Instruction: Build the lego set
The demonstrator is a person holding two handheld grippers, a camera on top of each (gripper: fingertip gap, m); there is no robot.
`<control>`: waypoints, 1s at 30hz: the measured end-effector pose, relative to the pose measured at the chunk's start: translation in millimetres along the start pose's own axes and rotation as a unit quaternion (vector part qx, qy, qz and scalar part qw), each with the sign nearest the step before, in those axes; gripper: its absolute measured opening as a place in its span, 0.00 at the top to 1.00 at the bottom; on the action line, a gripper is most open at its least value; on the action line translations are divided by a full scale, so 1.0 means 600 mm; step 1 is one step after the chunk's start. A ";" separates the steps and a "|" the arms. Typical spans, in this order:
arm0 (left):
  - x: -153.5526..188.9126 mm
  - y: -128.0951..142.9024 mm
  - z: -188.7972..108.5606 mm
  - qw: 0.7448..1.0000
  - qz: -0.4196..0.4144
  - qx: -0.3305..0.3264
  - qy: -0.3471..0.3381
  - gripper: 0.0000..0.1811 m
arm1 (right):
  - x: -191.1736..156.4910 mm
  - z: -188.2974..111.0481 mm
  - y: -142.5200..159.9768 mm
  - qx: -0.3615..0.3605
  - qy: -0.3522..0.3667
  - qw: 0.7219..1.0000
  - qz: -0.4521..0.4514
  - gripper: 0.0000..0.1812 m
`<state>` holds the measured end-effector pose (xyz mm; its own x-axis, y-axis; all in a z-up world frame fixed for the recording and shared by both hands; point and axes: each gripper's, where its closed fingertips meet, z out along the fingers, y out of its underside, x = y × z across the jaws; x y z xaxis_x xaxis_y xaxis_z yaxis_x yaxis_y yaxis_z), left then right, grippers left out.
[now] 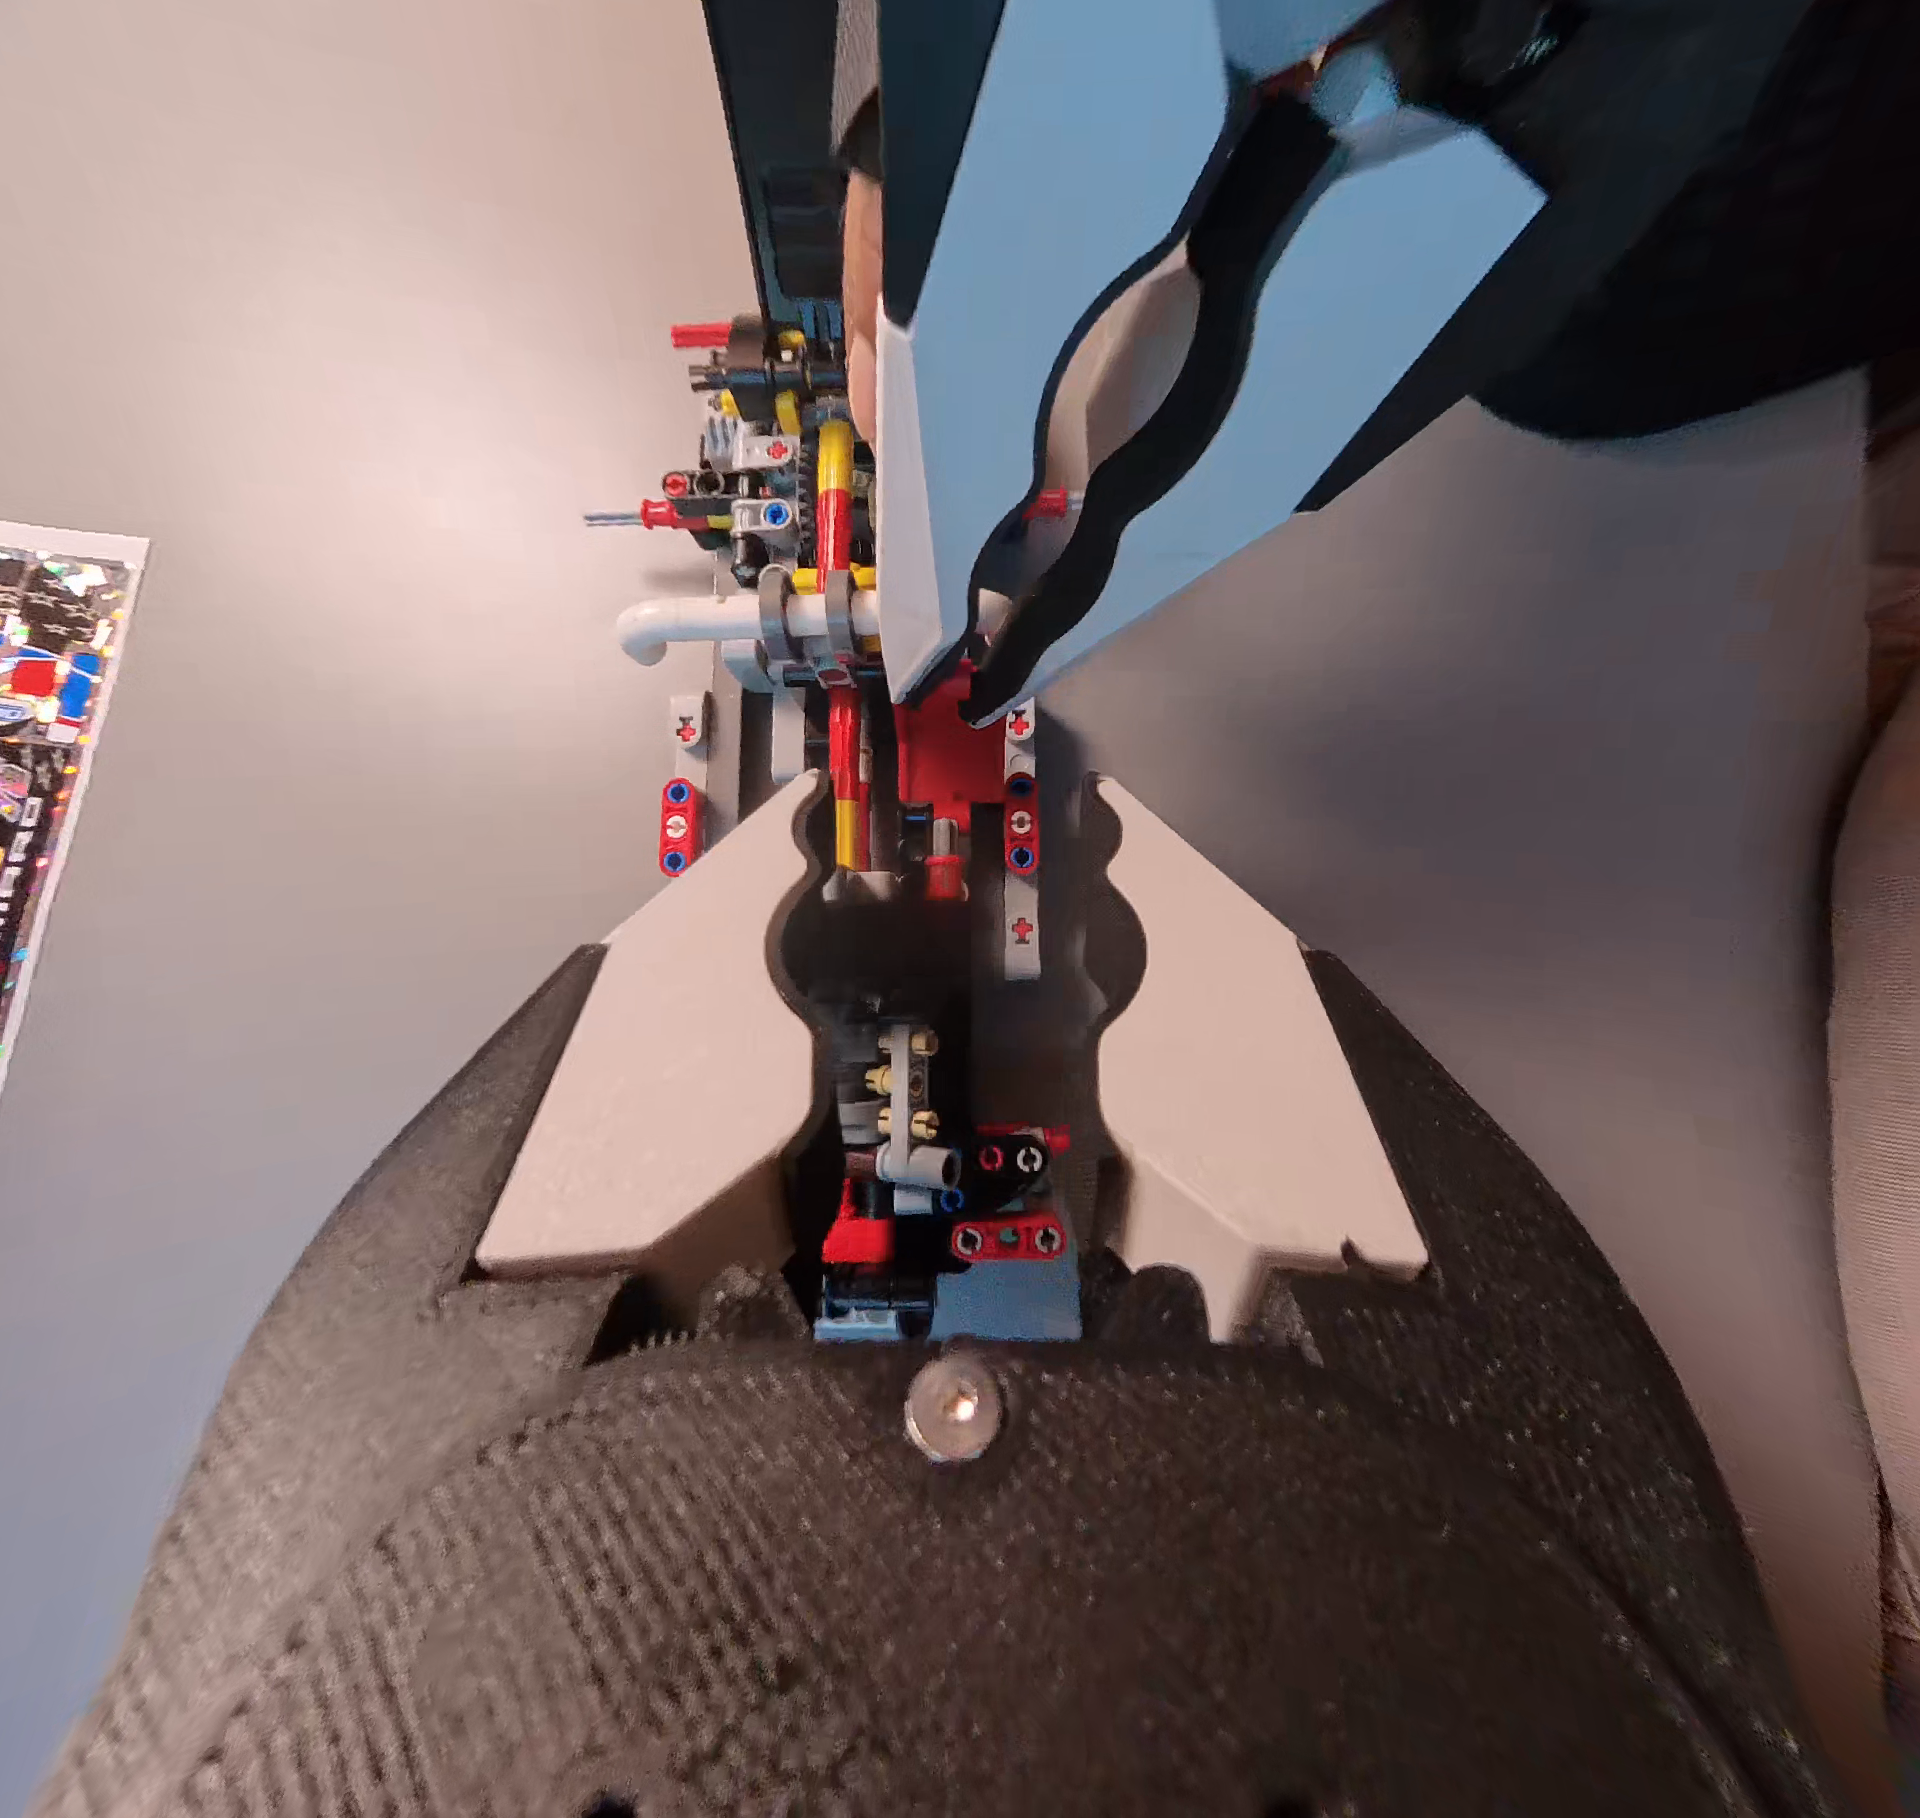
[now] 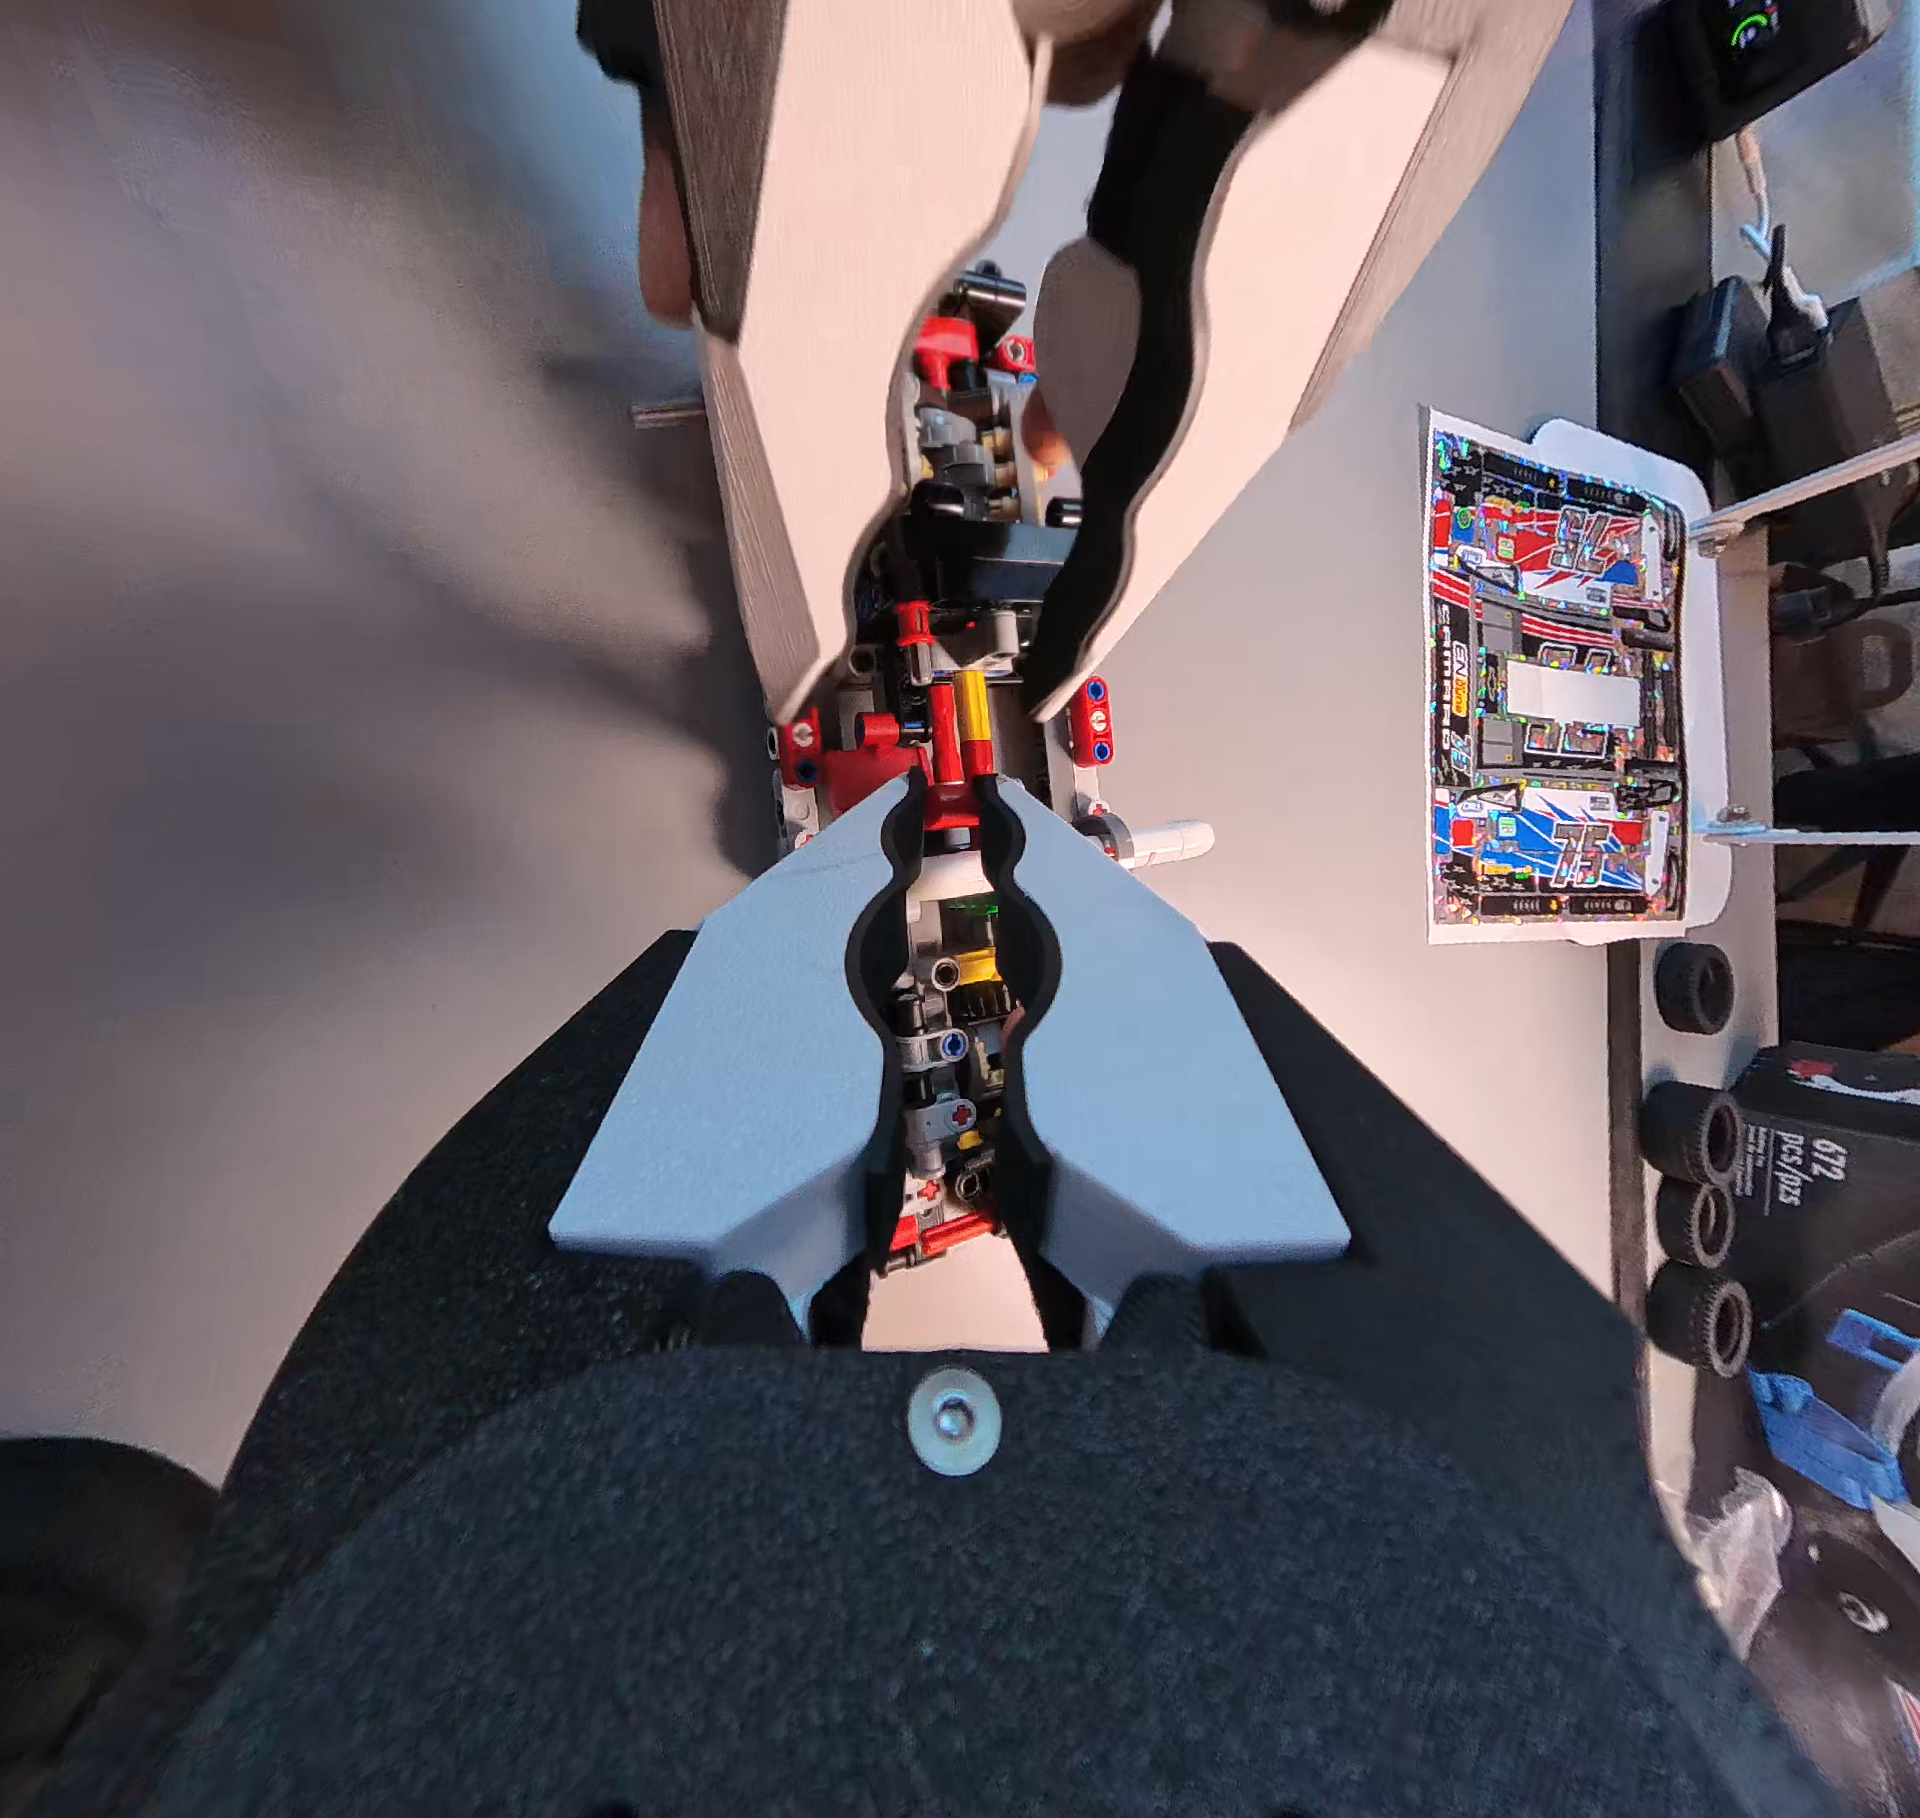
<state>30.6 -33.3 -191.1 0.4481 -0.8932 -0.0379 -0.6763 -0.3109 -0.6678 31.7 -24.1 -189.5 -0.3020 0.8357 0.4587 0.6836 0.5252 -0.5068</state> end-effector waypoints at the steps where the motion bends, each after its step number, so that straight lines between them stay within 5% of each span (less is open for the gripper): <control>1: -0.001 -0.003 -0.012 1.000 0.000 0.015 -0.005 0.74 | 0.000 -0.001 -0.001 0.002 -0.002 1.000 0.008 0.96; 13: -0.043 0.090 -0.066 0.993 -0.057 0.073 -0.078 0.64 | -0.002 -0.087 -0.038 0.101 0.015 0.978 0.182 0.86; 18: -0.052 0.107 -0.051 0.993 -0.063 0.073 -0.063 0.61 | -0.003 -0.057 -0.015 0.073 0.099 0.968 0.219 0.92; 30: -0.052 0.114 -0.043 0.990 -0.076 0.092 -0.081 0.65 | 0.012 -0.008 0.004 -0.032 0.141 0.974 0.175 0.97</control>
<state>-44.6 -34.9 -216.3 0.6343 -0.7723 -0.0355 -0.4828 -0.3599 -0.7984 34.3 -17.7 -183.9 0.1443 0.8796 0.4532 0.7551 0.1981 -0.6249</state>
